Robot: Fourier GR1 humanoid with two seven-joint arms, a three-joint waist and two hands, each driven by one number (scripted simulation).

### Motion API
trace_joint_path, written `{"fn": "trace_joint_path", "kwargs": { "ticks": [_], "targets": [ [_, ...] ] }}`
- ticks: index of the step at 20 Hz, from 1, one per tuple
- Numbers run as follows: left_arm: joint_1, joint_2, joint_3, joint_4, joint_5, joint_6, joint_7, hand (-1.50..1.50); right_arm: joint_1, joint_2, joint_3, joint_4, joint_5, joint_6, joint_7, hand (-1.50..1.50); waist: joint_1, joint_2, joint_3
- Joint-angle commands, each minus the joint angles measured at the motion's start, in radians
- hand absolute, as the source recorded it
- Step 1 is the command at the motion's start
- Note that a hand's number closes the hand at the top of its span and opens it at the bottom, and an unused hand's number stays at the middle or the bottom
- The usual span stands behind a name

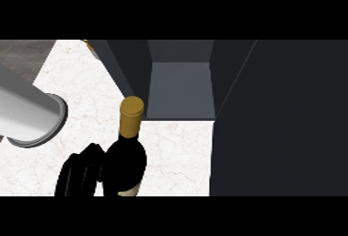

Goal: Pick up the wine, place it into the cabinet and close the cabinet

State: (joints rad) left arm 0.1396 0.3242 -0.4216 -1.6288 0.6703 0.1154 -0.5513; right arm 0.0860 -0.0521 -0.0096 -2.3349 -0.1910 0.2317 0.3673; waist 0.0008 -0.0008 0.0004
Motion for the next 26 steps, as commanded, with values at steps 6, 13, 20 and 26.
{"fn": "trace_joint_path", "kwargs": {
  "ticks": [6, 13, 20, 26],
  "targets": [
    [-0.112, -0.065, 0.011, -0.193, -0.068, 0.193, 0.267, 1.5, -0.029, 0.031, 0.044, 0.057, 0.077, -0.017, -0.033, -1.5, 0.001, 0.0, 0.0],
    [-0.334, -0.228, 0.026, 0.06, -0.196, 0.232, 0.232, 1.5, 0.088, 0.029, 0.027, 0.043, 0.033, 0.047, -0.111, -1.5, -0.009, 0.001, 0.0],
    [-0.441, -0.291, 0.036, 0.197, -0.32, 0.275, 0.259, 1.5, -0.017, 0.001, -0.051, 0.046, -0.022, 0.017, -0.061, -1.5, -0.005, 0.001, 0.0],
    [-0.526, -0.323, 0.035, 0.314, -0.355, 0.314, 0.277, 1.5, 0.008, -0.001, -0.001, -0.032, -0.011, 0.012, 0.021, -1.5, -0.008, 0.001, -0.001]
  ]
}}
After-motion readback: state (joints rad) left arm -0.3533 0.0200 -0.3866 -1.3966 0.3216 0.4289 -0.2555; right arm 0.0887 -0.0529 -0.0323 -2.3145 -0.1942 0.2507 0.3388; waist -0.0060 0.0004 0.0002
